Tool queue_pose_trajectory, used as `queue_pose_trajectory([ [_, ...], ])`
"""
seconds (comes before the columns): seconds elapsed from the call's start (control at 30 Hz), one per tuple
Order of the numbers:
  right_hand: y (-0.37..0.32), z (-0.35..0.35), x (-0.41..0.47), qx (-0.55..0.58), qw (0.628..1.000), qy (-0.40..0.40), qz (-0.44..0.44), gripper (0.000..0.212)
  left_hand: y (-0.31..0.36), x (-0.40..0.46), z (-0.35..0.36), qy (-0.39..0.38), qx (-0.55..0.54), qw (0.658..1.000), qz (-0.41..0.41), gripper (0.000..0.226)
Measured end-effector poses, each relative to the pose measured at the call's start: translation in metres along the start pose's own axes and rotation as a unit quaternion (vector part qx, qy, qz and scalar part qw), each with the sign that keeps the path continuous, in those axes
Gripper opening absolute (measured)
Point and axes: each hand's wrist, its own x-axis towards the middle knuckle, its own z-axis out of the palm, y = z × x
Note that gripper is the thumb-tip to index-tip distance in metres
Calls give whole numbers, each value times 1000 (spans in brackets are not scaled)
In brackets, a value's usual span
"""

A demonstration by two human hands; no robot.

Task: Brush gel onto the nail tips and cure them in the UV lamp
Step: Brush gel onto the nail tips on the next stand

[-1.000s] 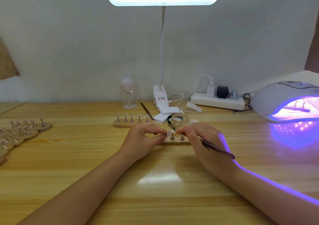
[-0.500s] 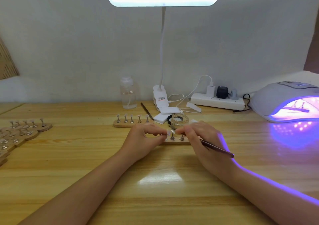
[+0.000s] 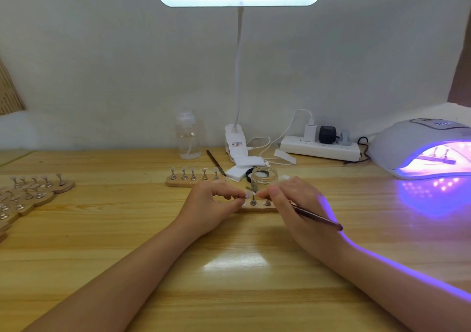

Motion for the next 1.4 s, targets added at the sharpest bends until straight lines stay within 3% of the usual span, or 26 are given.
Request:
queue_pose_trajectory([
  [0.1,-1,0,-1,44,999,12,-9,46,0,0,1,3,-3,1000,4,20],
  [0.47,0,1,2,-1,1000,-7,6,38,-1,0,0,3,10,1000,1,14],
  [0.6,1,1,0,58,998,7,18,45,0,0,0,6,10,1000,-1,15],
  [0.73,2,0,0,27,999,-4,36,37,-3,1,0,10,18,1000,-2,14],
  [0.8,1,1,0,64,997,-8,50,38,-4,1,1,14,12,1000,3,15],
  [0.9,0,-1,-1,74,996,16,39,45,-3,0,1,18,-3,1000,10,21],
  [1.03,0,-1,0,37,998,-20,46,38,-3,1,1,12,-9,1000,25,20],
  [1.13,-1,-1,-1,78,997,4,24,44,-3,1,1,11,-9,999,30,20],
  [1.3,0,0,0,31,999,-15,28,38,-3,1,1,5,-6,999,39,17],
  [1.4,-1,-1,-2,54,998,14,7,44,-3,1,1,10,-10,999,38,18],
])
